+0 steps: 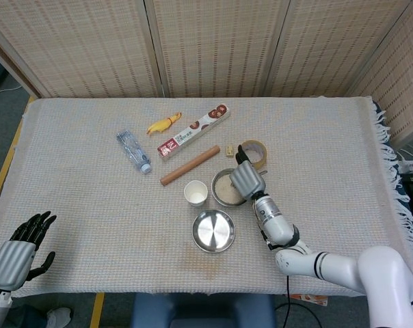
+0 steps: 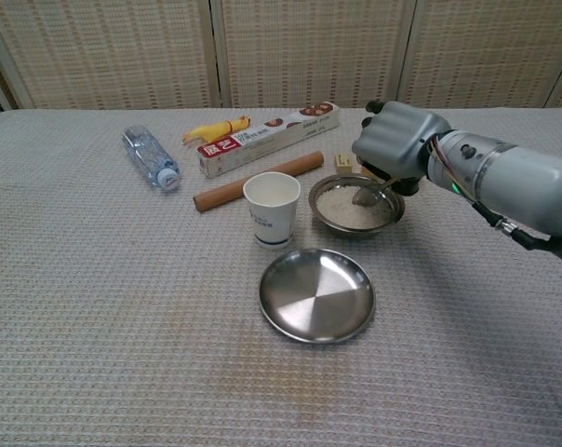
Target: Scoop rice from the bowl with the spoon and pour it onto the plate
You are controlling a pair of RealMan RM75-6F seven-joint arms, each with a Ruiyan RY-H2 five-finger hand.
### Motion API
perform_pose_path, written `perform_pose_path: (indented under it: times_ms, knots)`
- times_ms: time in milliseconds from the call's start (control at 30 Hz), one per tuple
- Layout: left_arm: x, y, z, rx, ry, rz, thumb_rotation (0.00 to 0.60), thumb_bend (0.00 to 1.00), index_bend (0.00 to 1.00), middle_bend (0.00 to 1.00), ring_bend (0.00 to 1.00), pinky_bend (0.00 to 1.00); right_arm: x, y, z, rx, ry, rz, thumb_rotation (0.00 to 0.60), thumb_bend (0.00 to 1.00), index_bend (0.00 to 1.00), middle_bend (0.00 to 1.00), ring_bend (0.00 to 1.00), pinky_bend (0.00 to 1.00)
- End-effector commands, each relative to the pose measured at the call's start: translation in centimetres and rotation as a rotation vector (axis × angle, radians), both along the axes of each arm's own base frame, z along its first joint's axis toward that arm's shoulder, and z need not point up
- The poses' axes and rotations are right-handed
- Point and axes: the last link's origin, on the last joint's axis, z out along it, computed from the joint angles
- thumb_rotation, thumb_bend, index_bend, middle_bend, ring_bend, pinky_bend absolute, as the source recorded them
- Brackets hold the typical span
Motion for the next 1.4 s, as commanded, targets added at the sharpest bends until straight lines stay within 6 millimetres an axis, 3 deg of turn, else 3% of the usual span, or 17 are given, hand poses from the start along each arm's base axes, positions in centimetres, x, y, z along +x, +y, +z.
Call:
perform_pose_path:
  times_ms: [33, 767, 1067, 1400]
  knots:
    - [0.0, 0.0, 0.0, 0.0, 0.0, 0.001, 0.6, 0.41, 0.0, 0.0, 0.0, 0.15, 0.3, 0.1, -0.1, 0.009, -0.026, -0.008, 0.6, 0.35, 0.95, 0.59, 0.12, 0.0]
    - [0.0, 0.0, -0.2, -0.023, -0.015, 0.003, 0.6, 0.41, 0.0, 0.0, 0.0, 0.15, -0.9, -0.3, 1.1, 0.148, -0.436, -0.36, 0.6, 0.35, 0.95, 0.59, 0.12, 0.0]
    - [0.0, 0.0, -0.2, -0.014, -0.008, 0.007, 0.6, 0.41, 0.0, 0.0, 0.0, 0.15, -1.9, -0.6, 2.8, 0.166, -0.641, -0.478, 0.6, 0.35, 0.95, 0.59, 0.12, 0.0]
    - [0.0, 0.1, -0.2, -0.011, -0.006, 0.011, 0.6, 0.4, 0.0, 0.0, 0.0, 0.15, -2.9, -1.4, 3.5, 0.187, -0.691, -0.533, 0.6, 0.35, 0.95, 0.59, 0.12, 0.0]
